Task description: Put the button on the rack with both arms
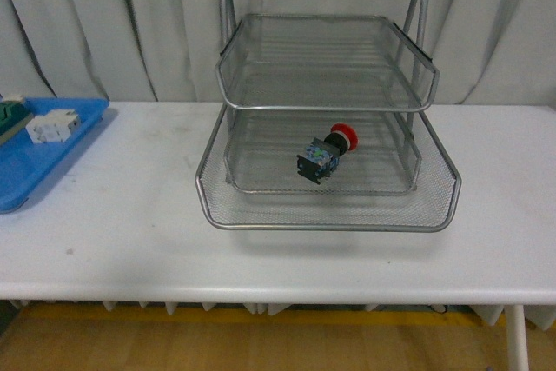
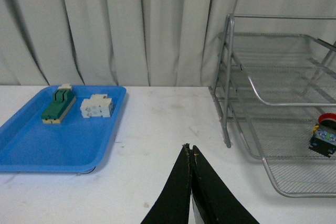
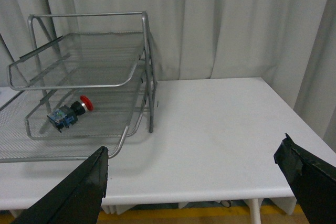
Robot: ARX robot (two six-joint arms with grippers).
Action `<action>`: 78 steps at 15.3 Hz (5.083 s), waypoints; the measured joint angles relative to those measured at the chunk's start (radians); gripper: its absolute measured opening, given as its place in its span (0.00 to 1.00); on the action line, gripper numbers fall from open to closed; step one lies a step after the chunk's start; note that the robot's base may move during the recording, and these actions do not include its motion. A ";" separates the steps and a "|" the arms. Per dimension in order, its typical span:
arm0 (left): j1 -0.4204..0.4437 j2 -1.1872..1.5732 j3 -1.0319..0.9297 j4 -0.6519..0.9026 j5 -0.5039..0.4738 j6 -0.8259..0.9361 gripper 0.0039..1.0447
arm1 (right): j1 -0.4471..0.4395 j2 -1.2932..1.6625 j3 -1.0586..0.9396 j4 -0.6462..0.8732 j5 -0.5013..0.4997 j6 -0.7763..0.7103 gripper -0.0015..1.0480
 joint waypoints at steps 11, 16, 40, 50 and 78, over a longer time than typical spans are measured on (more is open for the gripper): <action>0.170 -0.384 -0.116 -0.240 0.171 -0.001 0.01 | 0.000 0.000 0.000 0.000 0.000 0.000 0.94; 0.170 -0.518 -0.116 -0.378 0.171 -0.001 0.01 | 0.000 0.000 0.000 0.000 0.000 0.000 0.94; 0.170 -0.763 -0.116 -0.632 0.172 -0.002 0.89 | -0.054 0.023 0.000 0.117 -0.138 0.006 0.94; 0.170 -0.763 -0.116 -0.632 0.171 -0.001 0.94 | 0.470 1.547 0.980 0.200 0.138 0.241 0.41; 0.170 -0.763 -0.116 -0.632 0.171 -0.001 0.94 | 0.483 1.845 0.821 0.186 0.094 0.315 0.02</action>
